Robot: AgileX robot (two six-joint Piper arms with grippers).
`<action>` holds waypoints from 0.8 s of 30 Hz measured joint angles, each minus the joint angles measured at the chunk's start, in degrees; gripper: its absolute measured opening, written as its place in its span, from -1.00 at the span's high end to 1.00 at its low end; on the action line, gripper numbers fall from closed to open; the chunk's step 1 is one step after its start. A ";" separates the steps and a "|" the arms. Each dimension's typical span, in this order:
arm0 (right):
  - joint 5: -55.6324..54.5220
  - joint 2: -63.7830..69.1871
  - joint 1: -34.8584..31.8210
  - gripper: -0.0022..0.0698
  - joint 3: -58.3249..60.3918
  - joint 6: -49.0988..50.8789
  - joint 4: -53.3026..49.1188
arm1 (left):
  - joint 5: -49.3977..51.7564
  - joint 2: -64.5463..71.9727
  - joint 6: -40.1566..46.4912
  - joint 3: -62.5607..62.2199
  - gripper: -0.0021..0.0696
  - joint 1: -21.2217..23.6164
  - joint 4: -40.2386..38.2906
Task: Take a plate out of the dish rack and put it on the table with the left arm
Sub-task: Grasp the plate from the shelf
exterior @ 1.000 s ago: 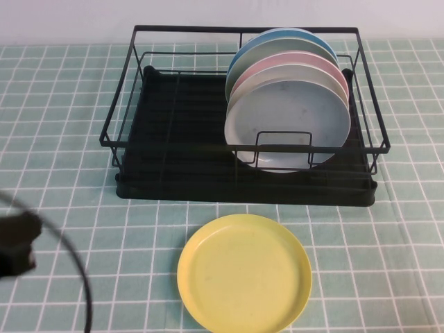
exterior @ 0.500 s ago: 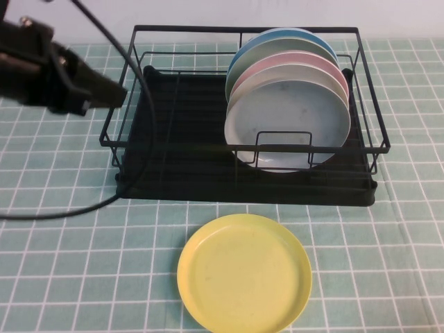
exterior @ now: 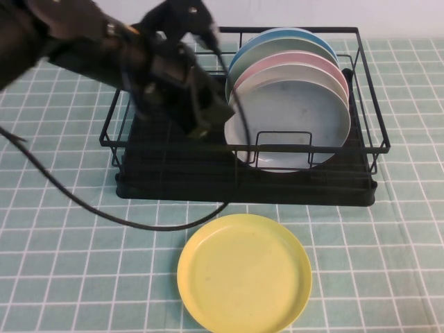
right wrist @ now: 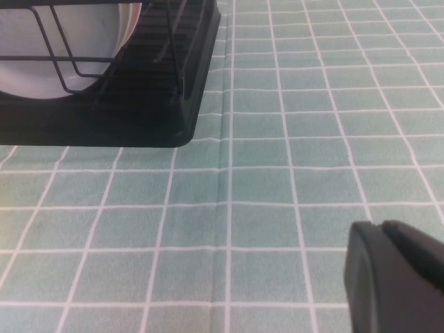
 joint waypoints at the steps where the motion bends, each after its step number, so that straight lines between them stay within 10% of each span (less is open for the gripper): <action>1: 0.00 0.00 0.00 0.99 0.00 0.00 0.00 | -2.15 0.61 0.10 -0.12 -0.03 -0.97 0.00; 24: 0.00 0.00 0.00 0.99 0.00 0.00 0.00 | -12.10 13.25 4.31 -8.98 -0.11 -4.85 -3.91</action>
